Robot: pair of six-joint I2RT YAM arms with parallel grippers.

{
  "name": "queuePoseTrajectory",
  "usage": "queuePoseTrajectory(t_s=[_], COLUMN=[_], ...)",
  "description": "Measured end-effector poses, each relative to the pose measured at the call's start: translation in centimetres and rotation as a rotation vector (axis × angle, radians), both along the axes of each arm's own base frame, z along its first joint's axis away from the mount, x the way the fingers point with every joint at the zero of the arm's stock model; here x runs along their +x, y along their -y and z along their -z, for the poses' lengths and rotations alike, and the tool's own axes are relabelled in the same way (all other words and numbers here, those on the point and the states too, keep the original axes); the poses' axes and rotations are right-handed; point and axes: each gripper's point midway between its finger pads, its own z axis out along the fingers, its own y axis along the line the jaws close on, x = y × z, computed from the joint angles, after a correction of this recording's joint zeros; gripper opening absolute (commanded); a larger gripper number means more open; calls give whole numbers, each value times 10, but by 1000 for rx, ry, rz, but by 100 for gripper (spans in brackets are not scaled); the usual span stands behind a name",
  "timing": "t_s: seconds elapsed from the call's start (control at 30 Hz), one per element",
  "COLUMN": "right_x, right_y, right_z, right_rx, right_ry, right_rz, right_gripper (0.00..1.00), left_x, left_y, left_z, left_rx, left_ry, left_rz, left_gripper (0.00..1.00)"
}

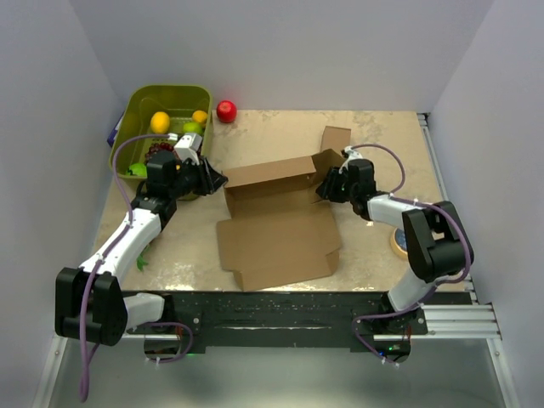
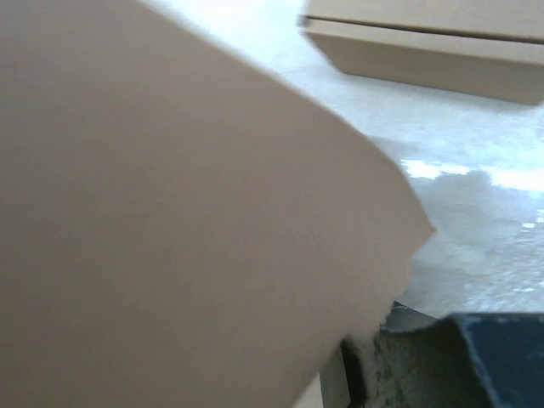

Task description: Fold the paper box

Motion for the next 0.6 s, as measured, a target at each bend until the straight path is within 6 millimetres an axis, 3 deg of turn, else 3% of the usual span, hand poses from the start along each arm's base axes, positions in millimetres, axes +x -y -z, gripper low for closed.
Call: queuePoseTrajectory(t_s=[0.27,0.6], right_x=[-14,-22], right_y=[-37,-49], right_z=[-39,-12], right_rx=[1,-20], right_ry=[97,39], right_rz=[-67,-76], right_gripper=[38,37], left_x=[0,0], left_y=[0,0], left_z=[0,0], left_rx=[0,0], left_ry=[0,0], left_rz=[1,1], left_gripper=[31,31])
